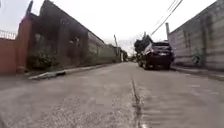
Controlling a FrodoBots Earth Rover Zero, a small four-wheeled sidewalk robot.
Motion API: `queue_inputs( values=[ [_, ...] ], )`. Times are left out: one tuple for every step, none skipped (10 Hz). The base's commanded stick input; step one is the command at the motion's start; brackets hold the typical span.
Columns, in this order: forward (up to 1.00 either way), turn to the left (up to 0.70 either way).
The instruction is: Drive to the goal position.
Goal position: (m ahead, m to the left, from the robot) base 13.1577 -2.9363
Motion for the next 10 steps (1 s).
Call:
queue_inputs(
  values=[
    [1.0,0.0],
    [1.0,0.0],
    [1.0,0.0],
    [1.0,0.0],
    [1.0,0.0],
    [1.0,0.0],
    [1.0,0.0],
    [1.0,0.0],
    [1.0,0.0],
    [1.0,0.0]
  ],
)
